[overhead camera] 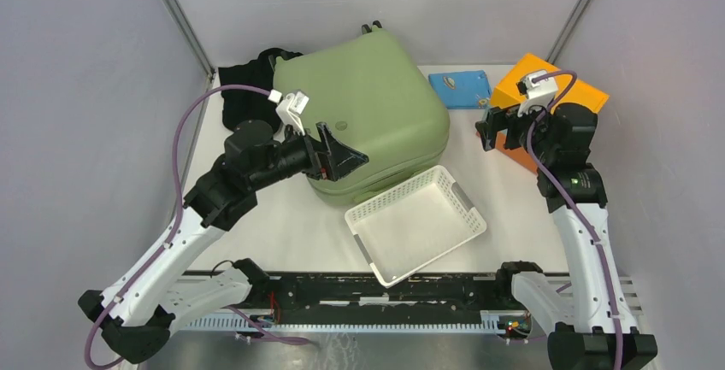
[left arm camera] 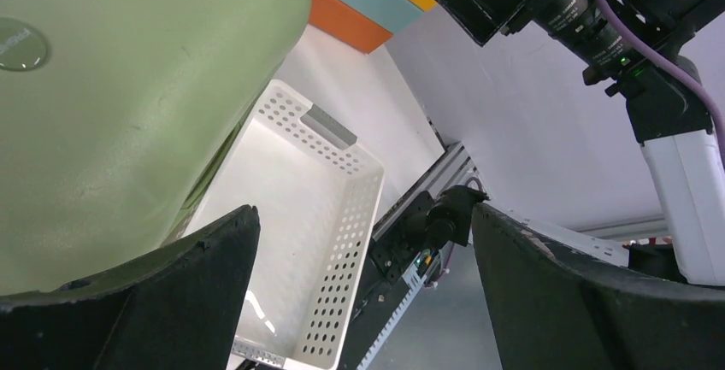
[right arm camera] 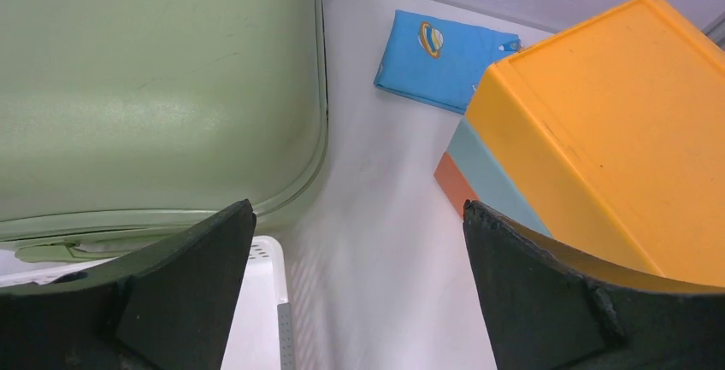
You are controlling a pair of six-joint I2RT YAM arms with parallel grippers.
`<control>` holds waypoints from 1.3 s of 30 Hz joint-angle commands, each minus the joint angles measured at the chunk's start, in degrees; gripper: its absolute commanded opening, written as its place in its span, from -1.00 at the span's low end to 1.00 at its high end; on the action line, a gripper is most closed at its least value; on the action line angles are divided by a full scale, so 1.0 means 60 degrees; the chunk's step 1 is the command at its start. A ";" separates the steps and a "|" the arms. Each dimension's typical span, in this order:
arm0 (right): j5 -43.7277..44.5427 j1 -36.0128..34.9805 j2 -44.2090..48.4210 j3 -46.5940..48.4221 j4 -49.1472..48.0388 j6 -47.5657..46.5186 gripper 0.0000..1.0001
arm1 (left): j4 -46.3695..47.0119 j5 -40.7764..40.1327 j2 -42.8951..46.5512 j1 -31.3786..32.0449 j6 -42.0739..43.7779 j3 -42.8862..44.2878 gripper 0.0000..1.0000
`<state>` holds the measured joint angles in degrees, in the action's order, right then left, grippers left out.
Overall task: Open, take out, and arrange the luggage
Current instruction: Pick up the bin from the center of the board.
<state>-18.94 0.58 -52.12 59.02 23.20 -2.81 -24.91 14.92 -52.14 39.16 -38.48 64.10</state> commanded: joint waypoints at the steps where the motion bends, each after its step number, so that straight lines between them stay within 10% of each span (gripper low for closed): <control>1: 0.0111 0.0067 0.0257 0.0469 -0.0373 0.0117 0.96 | 0.0902 -0.0526 0.0199 0.0118 0.0110 -0.0083 0.99; 17: -0.1310 0.0074 0.0562 -0.0161 -0.0649 -0.0587 0.96 | 0.0637 -0.1056 0.0810 0.0154 -0.0830 -0.0769 0.98; 24: -0.4667 0.0022 0.0554 -0.0833 0.0686 -0.4697 0.96 | 0.0346 -0.0857 0.0445 0.0356 -0.1218 -0.0999 0.91; 39: -0.3109 0.0004 0.0230 -0.2602 0.1223 -0.6300 0.96 | -0.2928 -0.7631 -0.2055 0.5595 -0.2675 -0.0081 0.83</control>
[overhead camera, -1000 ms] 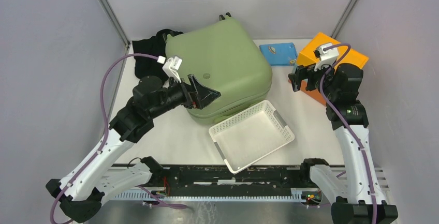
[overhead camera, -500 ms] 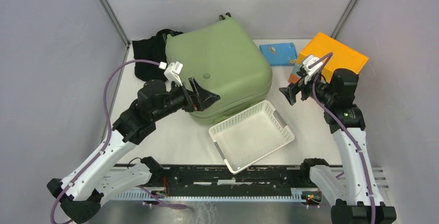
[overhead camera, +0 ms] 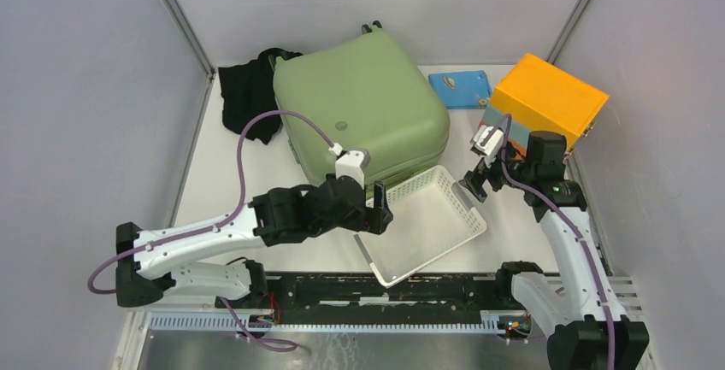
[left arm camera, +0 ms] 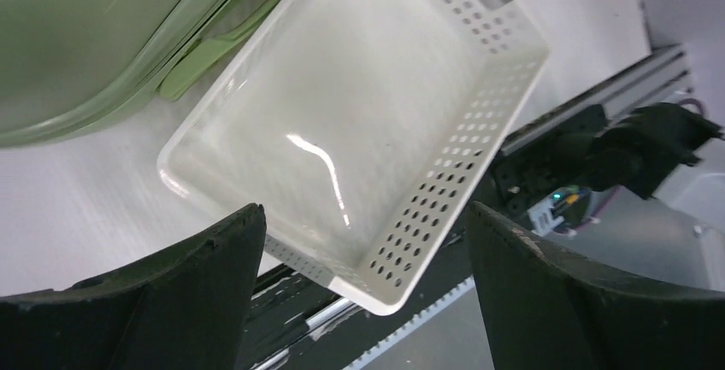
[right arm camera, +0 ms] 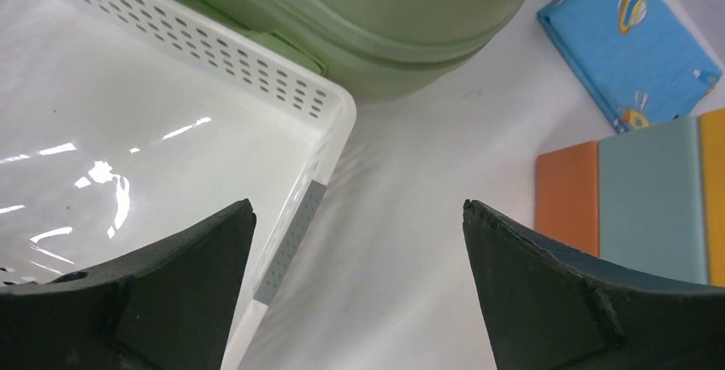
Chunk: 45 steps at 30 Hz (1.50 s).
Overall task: Open, take out, and arrange the luggage
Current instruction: Pick up the bin from the center of the board.
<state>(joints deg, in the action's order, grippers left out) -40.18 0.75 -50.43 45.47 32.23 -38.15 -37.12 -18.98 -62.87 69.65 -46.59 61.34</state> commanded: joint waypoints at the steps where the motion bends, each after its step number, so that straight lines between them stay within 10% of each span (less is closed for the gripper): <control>1: 0.0546 -0.0020 -0.0048 -0.0488 -0.0398 -0.0409 0.96 | -0.1148 -0.2059 -0.0404 0.0641 -0.1595 0.0358 0.82; 11: 0.1181 -0.0017 0.0654 -0.2141 -0.1690 -0.0326 0.96 | -0.3415 -0.2886 -0.1777 0.1604 -0.4059 0.0401 0.79; 31: 0.0420 0.0013 0.0763 -0.2730 -0.2178 -0.0149 0.96 | -0.2175 -0.3225 -0.4128 0.1601 -0.5300 0.0054 0.51; 35: 0.0162 0.0008 0.0548 -0.2815 -0.2258 -0.0104 0.96 | -0.2187 -0.3002 -0.4319 0.1605 -0.5346 -0.0083 0.20; 40: 0.0023 0.0034 0.0440 -0.2738 -0.2141 -0.0148 0.96 | -0.2561 -0.2832 -0.4116 0.1605 -0.5261 -0.0074 -0.65; 45: -0.0137 0.0076 0.0723 -0.2375 -0.1895 -0.0102 0.96 | -0.2971 -0.2855 -0.3840 0.1605 -0.4653 0.0276 -0.92</control>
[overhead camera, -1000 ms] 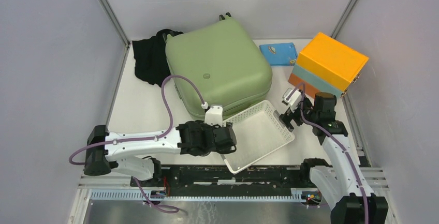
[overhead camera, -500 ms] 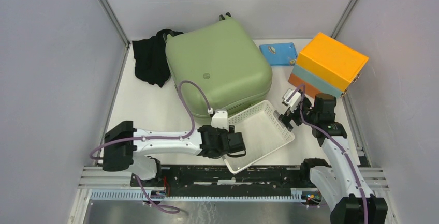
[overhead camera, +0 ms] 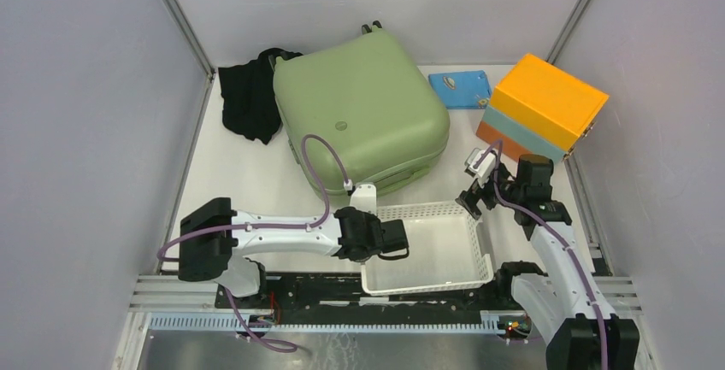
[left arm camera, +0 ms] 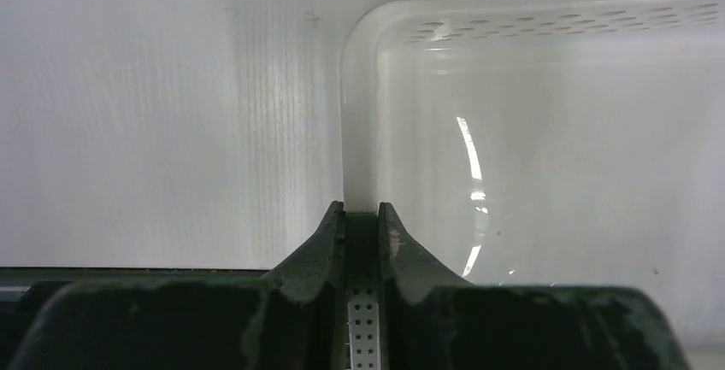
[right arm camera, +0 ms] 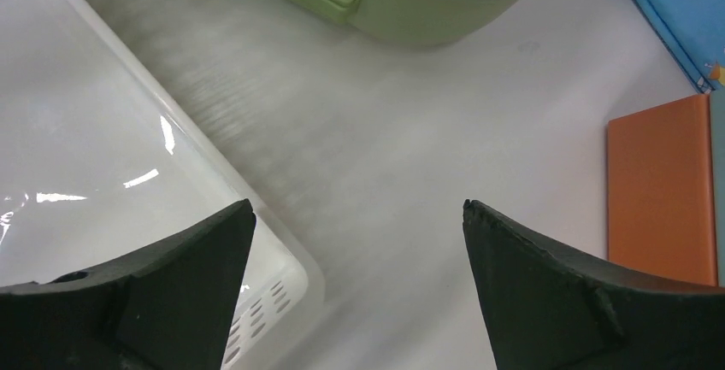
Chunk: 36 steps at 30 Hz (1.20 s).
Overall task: Open, take out, and arrange the luggage
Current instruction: Pick up the bin from the center of the board.
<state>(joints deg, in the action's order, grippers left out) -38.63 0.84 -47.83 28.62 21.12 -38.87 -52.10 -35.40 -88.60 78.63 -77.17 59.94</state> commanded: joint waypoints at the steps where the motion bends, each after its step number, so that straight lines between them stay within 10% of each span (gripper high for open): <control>1: -0.0402 0.0085 0.0334 0.0590 0.0088 0.0033 0.96 | -0.0612 -0.0177 0.0471 0.0108 0.0524 0.0657 -0.94; 20: -0.0430 0.0320 -0.0816 0.6446 0.1465 0.2239 0.96 | -0.2652 -0.1635 0.1728 -0.0149 0.4049 0.5011 -0.96; 36: 0.0997 0.1587 -0.1838 0.6705 0.0201 0.3871 0.96 | -0.0650 0.0792 0.2863 -0.5548 0.9615 0.7251 -0.96</control>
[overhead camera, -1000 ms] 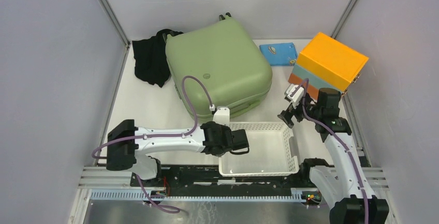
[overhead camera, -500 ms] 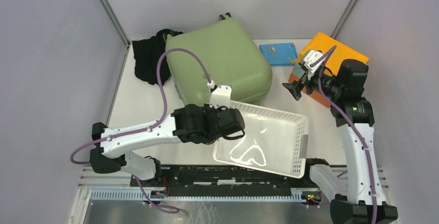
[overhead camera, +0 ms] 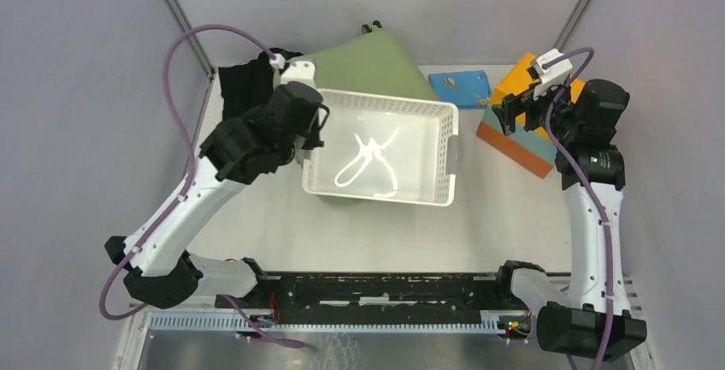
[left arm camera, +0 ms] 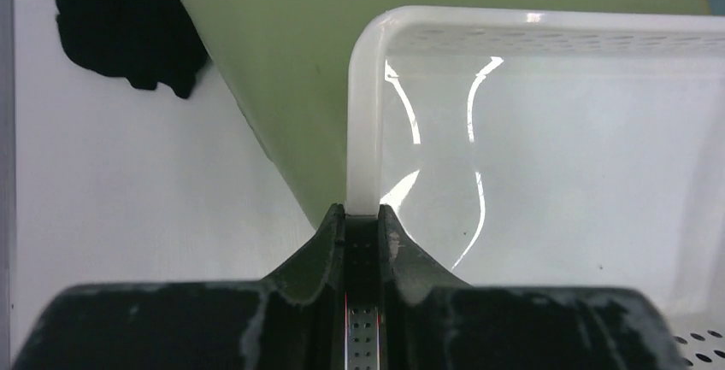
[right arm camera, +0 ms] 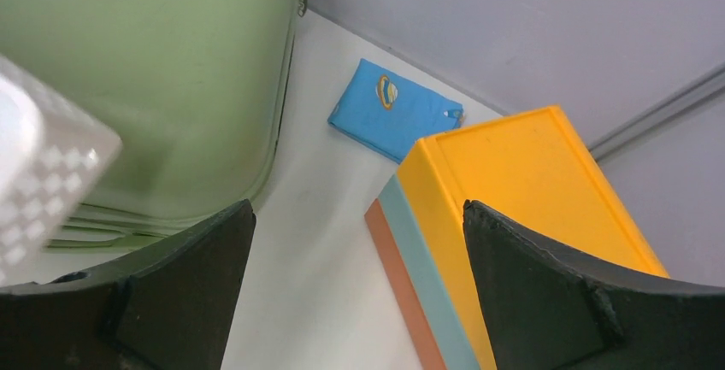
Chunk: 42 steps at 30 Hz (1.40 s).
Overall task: Open, take out, and arrange the luggage
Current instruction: Pick up the bin from the center of the board, then place the bin at the center of the board.
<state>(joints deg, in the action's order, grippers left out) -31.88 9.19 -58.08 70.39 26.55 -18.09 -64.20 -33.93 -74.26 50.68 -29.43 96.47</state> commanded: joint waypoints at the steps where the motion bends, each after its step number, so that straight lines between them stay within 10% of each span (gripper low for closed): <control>1: -0.0216 0.0195 -0.0134 -0.0528 -0.0818 0.0396 0.96 | 0.1390 0.0494 0.0437 -0.1246 0.1817 0.1352 -0.96; 22: -0.2408 0.0197 0.0021 -0.4716 -0.2553 -0.0521 0.96 | 0.4229 0.0849 0.1976 -1.1408 -0.2957 -0.2925 -0.96; 42: -0.3855 0.0189 -0.0109 -0.5672 -0.2883 -0.0367 0.96 | 0.4048 -0.0203 0.2867 -1.2067 -0.5346 -0.8497 -0.75</control>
<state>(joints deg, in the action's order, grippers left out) -50.57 10.24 -58.50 37.01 13.15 -21.61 -44.16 -33.15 -56.99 -21.43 -56.77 47.57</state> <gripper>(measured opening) 0.982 0.181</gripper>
